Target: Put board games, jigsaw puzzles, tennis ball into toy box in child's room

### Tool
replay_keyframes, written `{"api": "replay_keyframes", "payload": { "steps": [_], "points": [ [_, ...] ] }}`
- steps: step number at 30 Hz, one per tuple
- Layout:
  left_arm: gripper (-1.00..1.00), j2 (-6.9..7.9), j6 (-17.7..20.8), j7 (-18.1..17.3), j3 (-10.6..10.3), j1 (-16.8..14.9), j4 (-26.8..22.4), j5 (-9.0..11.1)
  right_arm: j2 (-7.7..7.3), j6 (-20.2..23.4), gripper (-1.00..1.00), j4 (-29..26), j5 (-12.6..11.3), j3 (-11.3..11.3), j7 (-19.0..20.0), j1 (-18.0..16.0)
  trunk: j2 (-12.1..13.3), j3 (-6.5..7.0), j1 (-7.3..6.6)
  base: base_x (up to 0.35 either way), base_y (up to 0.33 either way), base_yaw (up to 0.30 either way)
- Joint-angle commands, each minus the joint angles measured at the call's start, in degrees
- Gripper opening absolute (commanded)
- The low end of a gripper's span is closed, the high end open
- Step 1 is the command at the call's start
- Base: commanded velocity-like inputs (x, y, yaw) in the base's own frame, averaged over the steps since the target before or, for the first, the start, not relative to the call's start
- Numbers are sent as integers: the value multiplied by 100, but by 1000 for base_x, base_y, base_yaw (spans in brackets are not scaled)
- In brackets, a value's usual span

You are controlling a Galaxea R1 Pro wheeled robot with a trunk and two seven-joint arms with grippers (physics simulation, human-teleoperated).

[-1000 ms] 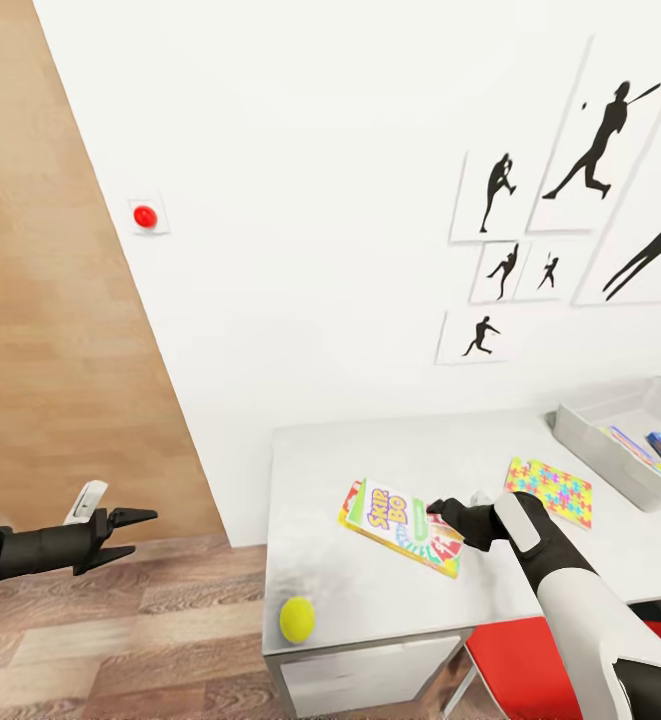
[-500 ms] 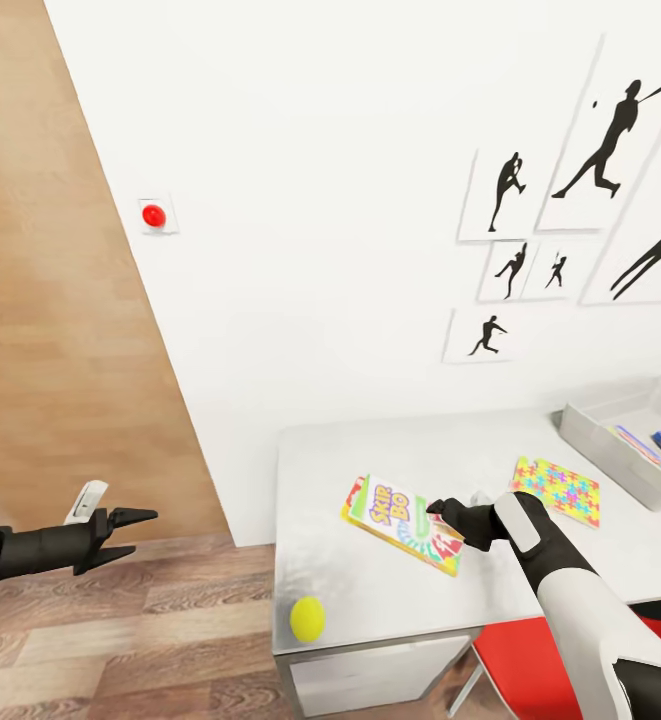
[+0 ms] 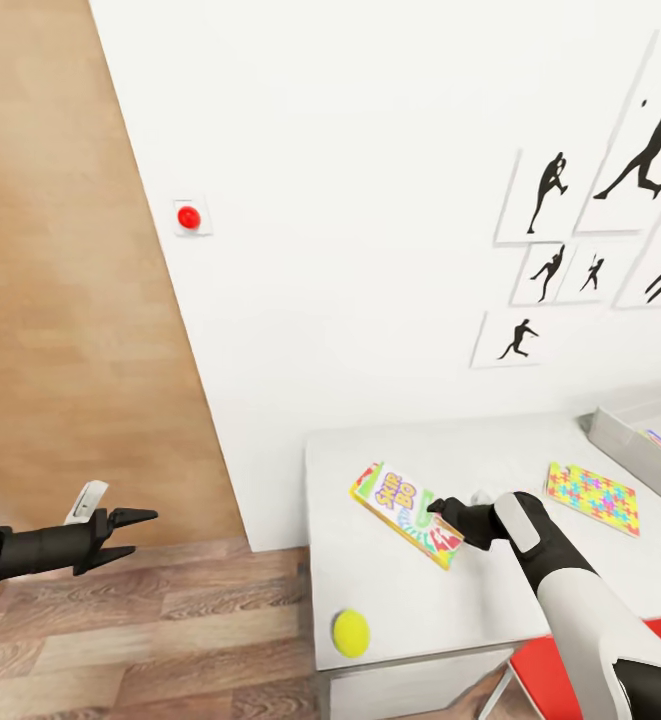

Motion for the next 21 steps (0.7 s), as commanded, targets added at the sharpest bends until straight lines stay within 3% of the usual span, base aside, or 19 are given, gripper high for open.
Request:
{"api": "replay_keyframes", "payload": {
  "steps": [1, 6, 12, 21],
  "points": [
    [100, 5, 1, -59, -14, -8, 6, -42, 4, 16, 100, -9, -71, -12, -54, -5, -12, -12, 5, 90, 262, 0],
    [100, 5, 2, -59, -14, -12, 7, -42, 16, 8, 100, -9, -71, -11, -54, -5, -12, -12, 5, 42, 251, 0],
    [100, 5, 3, -59, -17, -11, 6, -42, 4, 7, 100, -9, -71, -14, -54, -5, -12, -12, 5, 5, 62, 0],
    [100, 5, 0, -59, -19, -9, 6, -42, 2, 7, 100, -9, -71, -15, -54, -5, -12, -12, 5, 0, -202, 0]
  ]
}}
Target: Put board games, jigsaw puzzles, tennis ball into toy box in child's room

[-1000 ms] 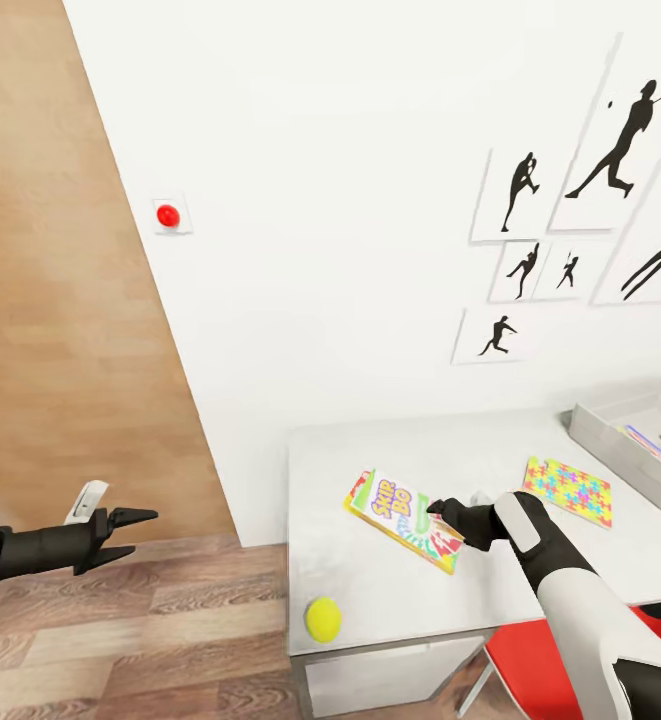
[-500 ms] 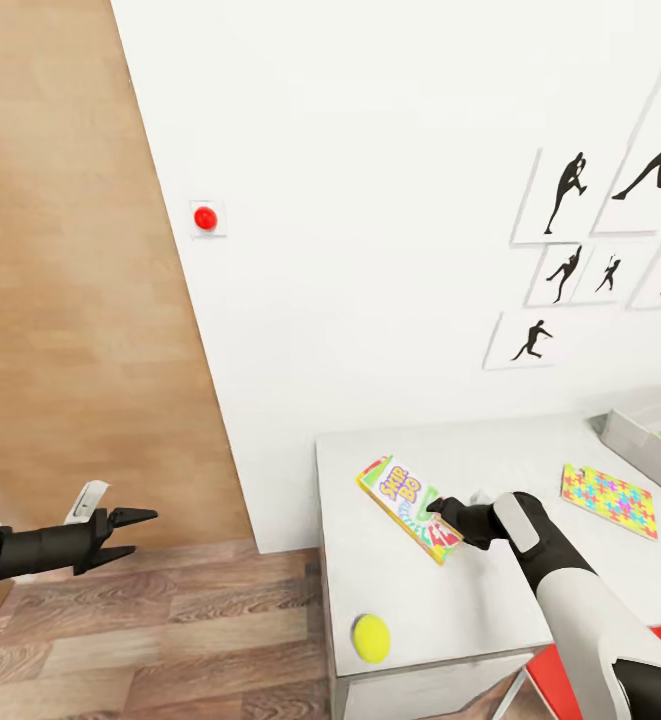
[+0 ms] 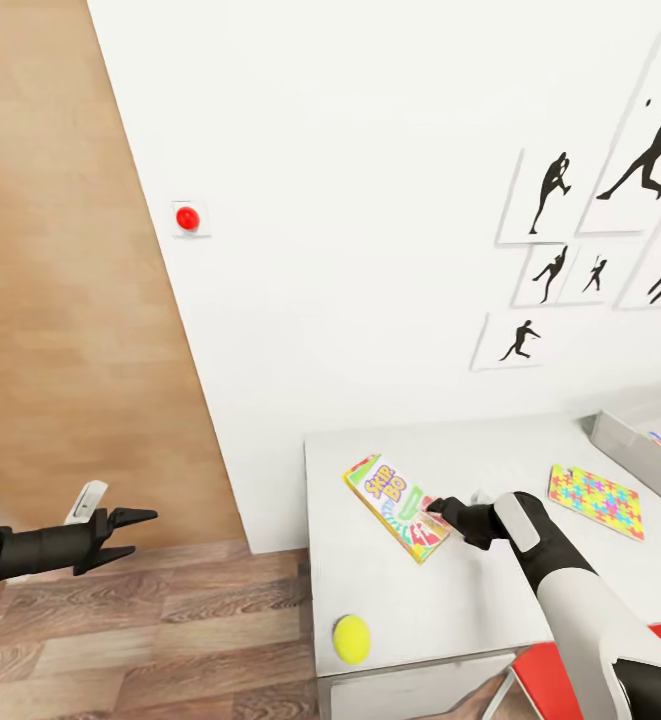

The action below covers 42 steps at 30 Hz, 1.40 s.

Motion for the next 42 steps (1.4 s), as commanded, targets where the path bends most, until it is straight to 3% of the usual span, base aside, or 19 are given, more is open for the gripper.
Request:
{"api": "replay_keyframes", "payload": {
  "steps": [1, 11, 42],
  "points": [
    [100, 5, 2, -59, -15, -11, 3, -47, 0, 22, 100, -9, -61, -7, -52, -3, -12, -12, 4, 6, -245, 0],
    [100, 2, 2, -59, -10, -13, 3, -47, 0, 22, 100, -9, -58, -5, -52, -3, -12, -12, 4, 65, -106, 0],
    [100, 1, 5, -59, -10, -14, 3, -47, 2, 19, 100, -9, -52, 0, -52, -3, -12, -12, 4, 36, 30, 0]
  ]
}}
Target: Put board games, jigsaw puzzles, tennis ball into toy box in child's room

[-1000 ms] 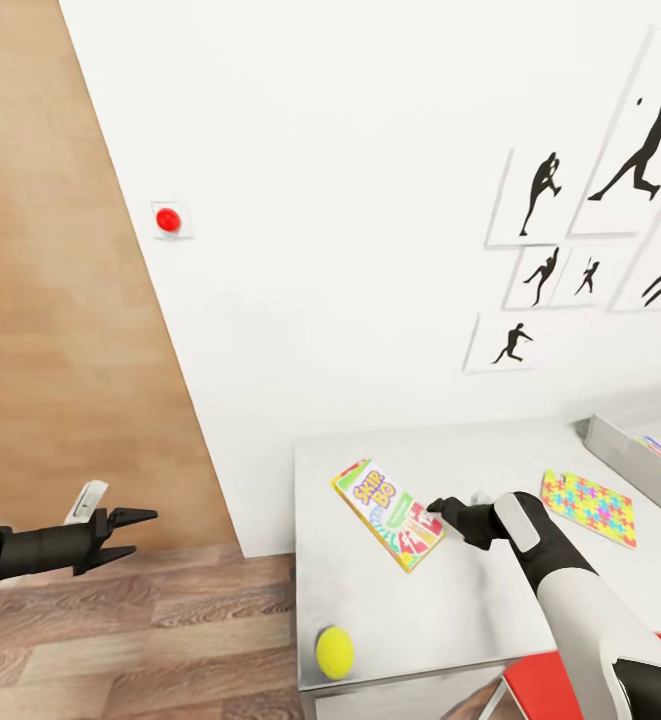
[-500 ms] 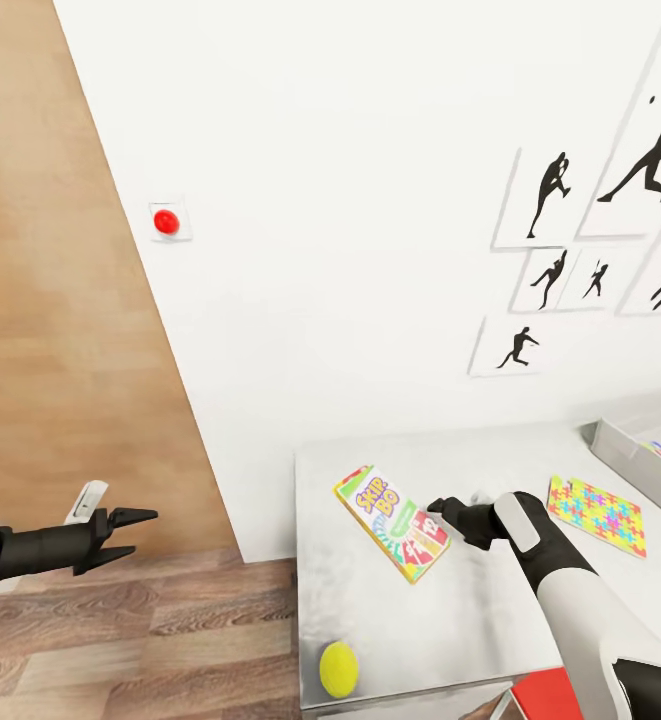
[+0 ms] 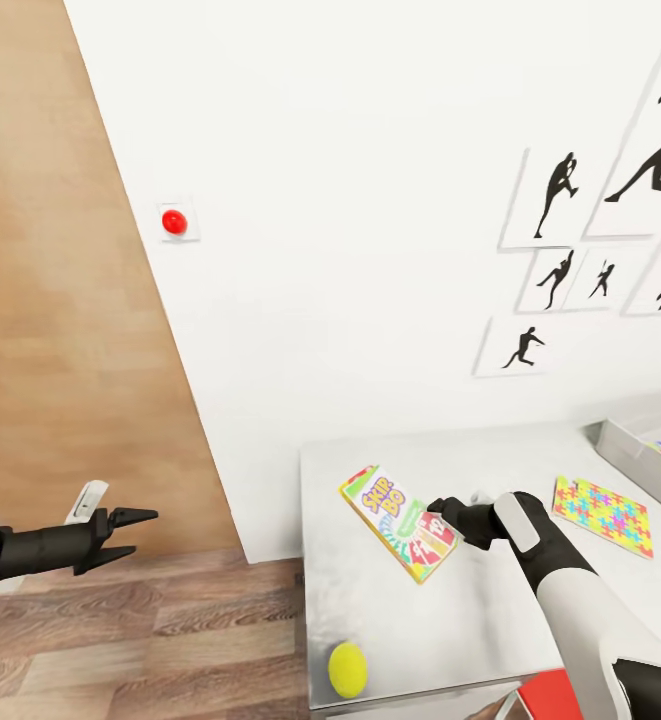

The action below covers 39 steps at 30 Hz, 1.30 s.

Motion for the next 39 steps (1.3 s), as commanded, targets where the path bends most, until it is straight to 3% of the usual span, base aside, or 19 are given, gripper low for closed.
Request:
{"api": "replay_keyframes", "payload": {
  "steps": [1, 39],
  "points": [
    [100, 4, 3, -59, -14, -6, 6, -43, 1, 24, 100, -9, -61, -10, -54, -4, -12, -12, 4, 0, 206, 0],
    [100, 1, 1, -59, -22, -6, 6, -43, 58, 8, 100, 35, -52, -8, -54, -4, -12, -12, 4, -11, 87, 0]
  ]
}}
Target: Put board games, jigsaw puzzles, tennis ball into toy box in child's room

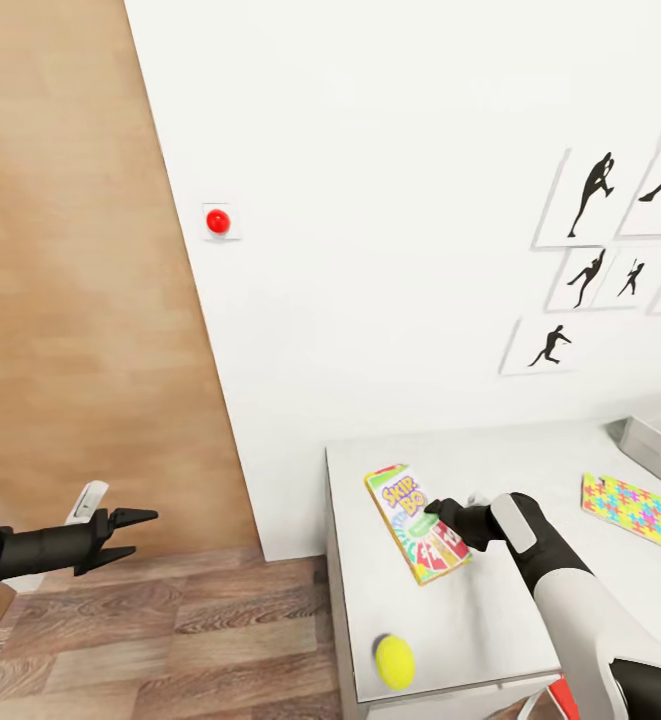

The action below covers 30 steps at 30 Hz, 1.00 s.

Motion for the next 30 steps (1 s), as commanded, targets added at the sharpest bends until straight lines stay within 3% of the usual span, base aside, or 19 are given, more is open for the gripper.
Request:
{"api": "replay_keyframes", "payload": {
  "steps": [1, 10, 14, 17, 30],
  "points": [
    [100, 5, 0, -59, -17, -8, 5, -44, 3, 18, 100, -9, -61, -11, -54, -4, -12, -12, 4, 0, 140, 0],
    [100, 5, -1, -59, -16, -9, 5, -44, 12, -61, 100, -2, -61, 21, -54, -3, -12, -12, 4, 0, 133, 0],
    [100, 5, -1, -59, -19, -10, 5, -44, -15, -66, 100, 0, -61, 283, -54, -3, -12, -12, 4, 0, 164, 0],
    [100, 5, -1, -59, -15, -9, 5, -44, -18, -97, 100, 0, -65, 358, -54, -4, -12, -12, 4, 0, 78, 0],
    [100, 5, 2, -59, -14, -9, 5, -44, 0, -135, 100, 0, -68, 389, -54, -4, -12, -12, 4, 0, 223, 0]
  ]
}}
